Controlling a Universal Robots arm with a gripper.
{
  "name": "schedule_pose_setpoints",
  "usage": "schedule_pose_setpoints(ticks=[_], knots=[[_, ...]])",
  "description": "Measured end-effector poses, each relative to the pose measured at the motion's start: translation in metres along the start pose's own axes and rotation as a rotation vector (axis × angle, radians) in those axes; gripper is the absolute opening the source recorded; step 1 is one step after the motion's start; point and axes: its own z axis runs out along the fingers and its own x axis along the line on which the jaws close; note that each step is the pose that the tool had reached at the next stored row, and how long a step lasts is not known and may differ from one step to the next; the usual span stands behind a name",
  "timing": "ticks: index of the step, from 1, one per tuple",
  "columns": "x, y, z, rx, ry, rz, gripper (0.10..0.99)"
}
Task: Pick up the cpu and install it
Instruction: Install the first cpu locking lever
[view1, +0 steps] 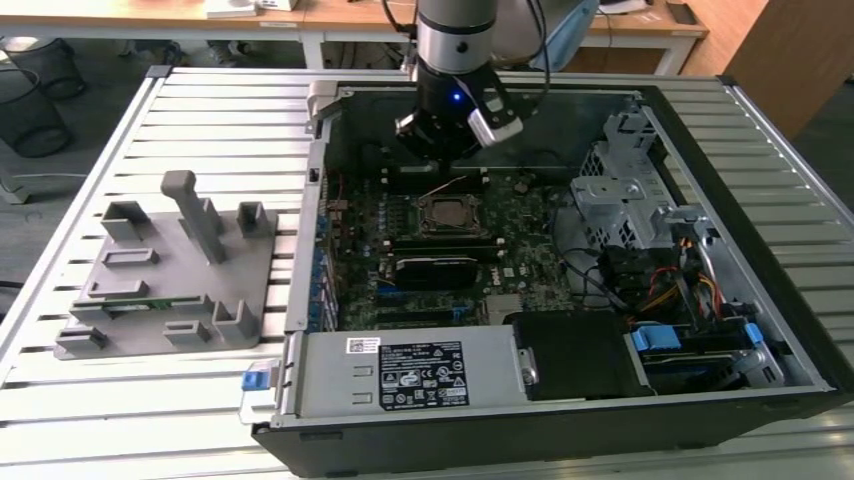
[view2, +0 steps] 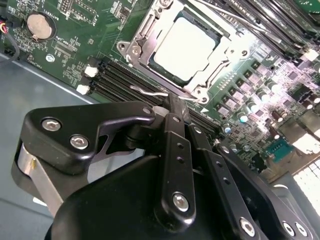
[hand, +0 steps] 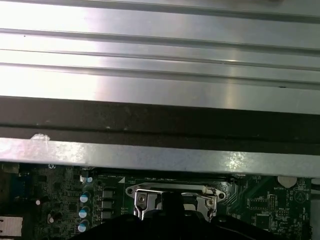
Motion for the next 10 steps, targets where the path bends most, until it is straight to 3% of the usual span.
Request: schedule_pose_setpoints(ticks=[10], knots=[[-0.0050,0.0019,0.0060,0.000,0.0009,-0.019,0.106]])
